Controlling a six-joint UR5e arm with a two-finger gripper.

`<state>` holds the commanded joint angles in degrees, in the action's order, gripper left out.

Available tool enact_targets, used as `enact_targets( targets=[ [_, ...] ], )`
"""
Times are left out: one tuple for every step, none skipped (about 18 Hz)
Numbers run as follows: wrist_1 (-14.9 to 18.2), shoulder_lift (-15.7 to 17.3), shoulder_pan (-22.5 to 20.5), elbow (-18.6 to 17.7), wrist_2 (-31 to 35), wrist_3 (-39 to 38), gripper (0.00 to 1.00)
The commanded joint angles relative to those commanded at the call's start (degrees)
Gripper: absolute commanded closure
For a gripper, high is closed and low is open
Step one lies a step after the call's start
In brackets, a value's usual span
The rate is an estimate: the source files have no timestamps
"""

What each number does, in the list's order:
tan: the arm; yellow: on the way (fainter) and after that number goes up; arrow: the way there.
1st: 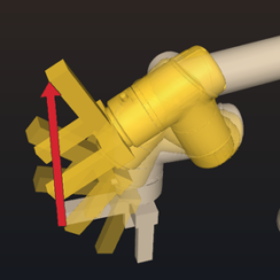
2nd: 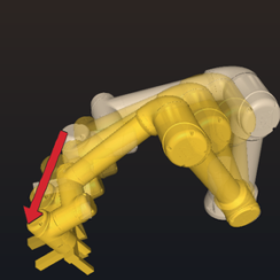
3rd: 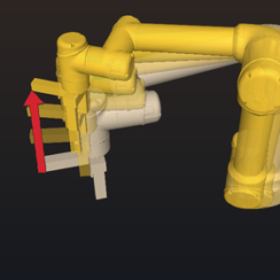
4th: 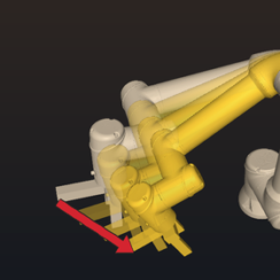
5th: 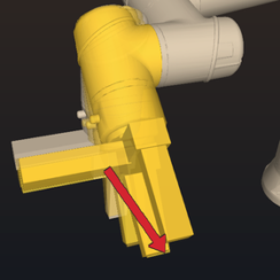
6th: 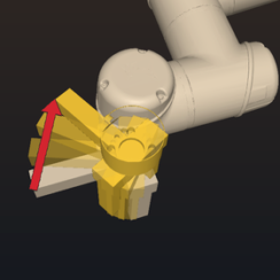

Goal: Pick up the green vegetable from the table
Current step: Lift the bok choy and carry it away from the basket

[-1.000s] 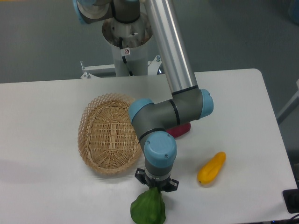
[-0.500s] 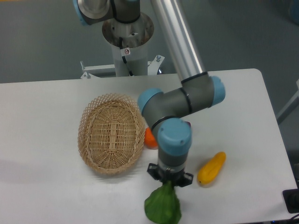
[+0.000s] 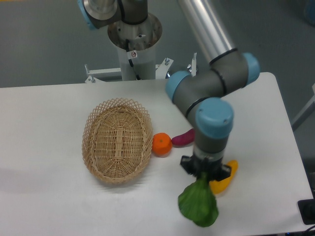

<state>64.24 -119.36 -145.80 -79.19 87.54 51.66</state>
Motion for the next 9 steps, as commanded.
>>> enact_targets(
  targets=[
    [0.3, 0.5, -1.1, -0.1, 0.3, 1.8, 0.88],
    [0.8, 1.0, -2.3, -0.1, 0.6, 3.7, 0.87],
    [1.1, 1.2, -3.3, 0.0, 0.6, 5.2, 0.87],
    [1.1, 1.3, -4.6, -0.1, 0.5, 7.1, 0.87],
    [1.1, 1.2, -5.3, 0.0, 0.6, 9.1, 0.87],
    [0.9, 1.1, -6.2, 0.0, 0.8, 11.0, 0.87],
    [1.1, 1.3, -7.4, 0.0, 1.6, 13.0, 0.87],
    [1.2, 1.5, -8.0, 0.1, 2.6, 14.9, 0.86],
    [1.2, 1.9, -8.9, 0.2, 3.1, 16.2, 0.86]
  ],
)
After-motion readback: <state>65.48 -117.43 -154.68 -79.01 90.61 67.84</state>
